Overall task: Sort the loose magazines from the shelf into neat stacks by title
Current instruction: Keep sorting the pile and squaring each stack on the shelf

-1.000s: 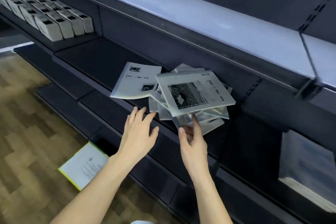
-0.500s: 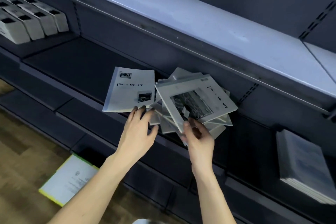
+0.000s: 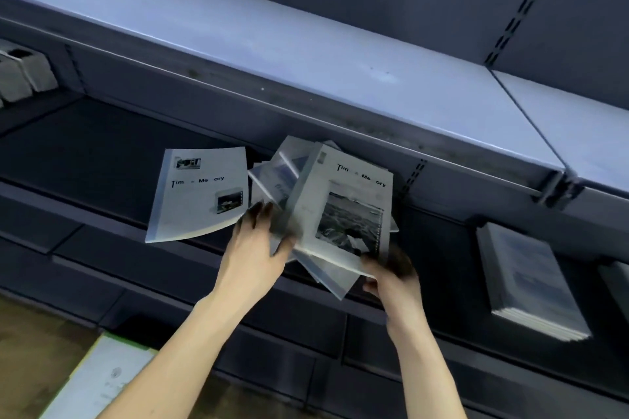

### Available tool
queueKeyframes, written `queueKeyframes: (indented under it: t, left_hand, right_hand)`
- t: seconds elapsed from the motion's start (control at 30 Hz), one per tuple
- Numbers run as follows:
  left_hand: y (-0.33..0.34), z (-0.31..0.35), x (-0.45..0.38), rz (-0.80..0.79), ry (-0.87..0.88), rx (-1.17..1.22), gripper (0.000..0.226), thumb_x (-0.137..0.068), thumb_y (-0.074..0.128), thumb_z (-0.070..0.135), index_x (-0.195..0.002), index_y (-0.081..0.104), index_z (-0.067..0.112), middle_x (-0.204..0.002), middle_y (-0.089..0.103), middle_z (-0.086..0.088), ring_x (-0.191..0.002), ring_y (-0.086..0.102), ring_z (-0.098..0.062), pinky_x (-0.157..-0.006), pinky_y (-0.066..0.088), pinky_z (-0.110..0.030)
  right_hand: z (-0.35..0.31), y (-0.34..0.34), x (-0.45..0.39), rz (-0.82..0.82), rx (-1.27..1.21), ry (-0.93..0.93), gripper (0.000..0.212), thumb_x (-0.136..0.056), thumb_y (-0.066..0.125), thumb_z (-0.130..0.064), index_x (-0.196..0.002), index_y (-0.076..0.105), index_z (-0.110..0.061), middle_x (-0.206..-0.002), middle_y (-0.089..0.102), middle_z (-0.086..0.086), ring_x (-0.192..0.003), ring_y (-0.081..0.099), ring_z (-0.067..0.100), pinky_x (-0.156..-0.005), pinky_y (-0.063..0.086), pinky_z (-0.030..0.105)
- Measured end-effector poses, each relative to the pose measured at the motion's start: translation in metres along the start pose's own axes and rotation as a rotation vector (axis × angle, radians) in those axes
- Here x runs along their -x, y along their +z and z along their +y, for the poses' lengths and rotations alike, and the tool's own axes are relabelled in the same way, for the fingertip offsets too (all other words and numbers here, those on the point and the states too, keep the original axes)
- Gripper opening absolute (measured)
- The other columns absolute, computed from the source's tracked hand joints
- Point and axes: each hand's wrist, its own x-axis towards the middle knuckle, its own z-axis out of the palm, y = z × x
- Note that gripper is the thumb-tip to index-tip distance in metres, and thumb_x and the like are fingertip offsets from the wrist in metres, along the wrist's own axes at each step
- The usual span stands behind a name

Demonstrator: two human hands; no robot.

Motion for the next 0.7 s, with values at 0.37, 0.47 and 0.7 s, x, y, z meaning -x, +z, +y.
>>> queueKeyframes:
  t: [0.37, 0.47, 0.7]
  left_hand:
    - [0.009, 0.005, 0.017, -0.071, 0.062, -0.044, 0.06, -0.092, 0.058, 0.046, -0.144, 0.04, 0.022, -0.144, 0.041, 0.003, -0.136, 0.033, -0.018, -0.107, 0.037, -0.034]
    - [0.004, -0.004, 0.018, -0.1, 0.08, -0.128, 0.058, -0.087, 0.063, 0.043, -0.139, 0.046, 0.025, -0.148, 0.038, 0.006, -0.138, 0.03, -0.018, -0.11, 0.037, -0.037]
    - [-0.003, -0.011, 0.025, -0.079, 0.079, -0.192, 0.056, -0.089, 0.062, 0.039, -0.14, 0.046, 0.023, -0.146, 0.039, 0.0, -0.137, 0.03, -0.021, -0.111, 0.034, -0.037]
  right_hand:
    - [-0.002, 0.008, -0.005, 0.013, -0.091, 0.039, 0.025, -0.098, 0.061, -0.018, -0.122, 0.055, -0.014, -0.112, 0.067, 0.011, -0.075, 0.075, 0.031, -0.06, 0.06, 0.032]
    - [-0.002, 0.004, -0.003, 0.019, -0.003, -0.033, 0.037, -0.1, 0.055, -0.01, -0.134, 0.048, -0.021, -0.118, 0.063, 0.004, -0.076, 0.075, 0.027, -0.061, 0.061, 0.032]
    - [-0.004, -0.009, 0.013, 0.077, -0.006, -0.116, 0.039, -0.101, 0.045, -0.002, -0.132, 0.051, -0.024, -0.102, 0.071, 0.008, -0.059, 0.07, 0.028, -0.049, 0.052, 0.028]
